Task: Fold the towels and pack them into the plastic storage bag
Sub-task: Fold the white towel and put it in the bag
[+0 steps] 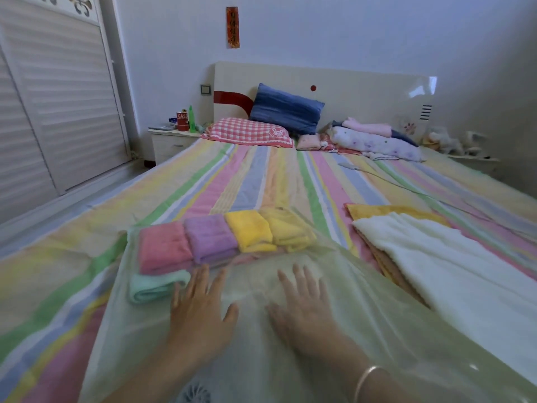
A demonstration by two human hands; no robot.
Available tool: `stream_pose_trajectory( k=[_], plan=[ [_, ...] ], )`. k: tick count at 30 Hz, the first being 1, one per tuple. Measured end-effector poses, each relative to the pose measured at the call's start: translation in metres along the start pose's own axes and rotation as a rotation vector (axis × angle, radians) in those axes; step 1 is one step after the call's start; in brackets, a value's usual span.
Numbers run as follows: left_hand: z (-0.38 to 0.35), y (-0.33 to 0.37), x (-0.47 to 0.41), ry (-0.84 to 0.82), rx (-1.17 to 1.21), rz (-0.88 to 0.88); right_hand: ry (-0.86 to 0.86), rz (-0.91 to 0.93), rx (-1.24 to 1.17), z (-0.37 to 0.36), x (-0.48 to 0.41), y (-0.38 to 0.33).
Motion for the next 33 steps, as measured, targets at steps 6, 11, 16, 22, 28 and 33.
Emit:
stream_pose_trajectory(
  k=[6,11,16,22,28,33],
  plan=[
    [-0.011,-0.009,0.096,-0.215,-0.168,0.202,-0.119,0.105,0.007,-0.004,0.100,-0.030],
    [-0.019,-0.024,0.128,-0.160,-0.186,0.238,-0.211,0.052,-0.014,-0.014,0.142,-0.054],
    [-0.032,-0.050,0.119,-0.179,-0.122,0.177,-0.151,0.000,-0.013,-0.011,0.143,-0.080],
    [-0.025,-0.087,0.106,-0.209,-0.135,0.107,-0.169,-0.006,0.029,-0.020,0.150,-0.112],
    [-0.007,-0.032,0.122,-0.136,-0.144,-0.071,-0.005,0.147,-0.128,0.000,0.204,-0.106],
    [-0.005,0.050,0.150,-0.210,0.072,-0.295,-0.276,0.176,-0.109,0.040,0.254,-0.061]
  ],
)
Point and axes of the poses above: each hand's wrist, its own x-axis away from the middle knuckle, its own z-axis out of the back of the hand, y = z × x, the point moved 4 cm from there along -x, towards the middle knuckle, and after that the axes turned 7 degrees about -x, right-handed, at the moved point
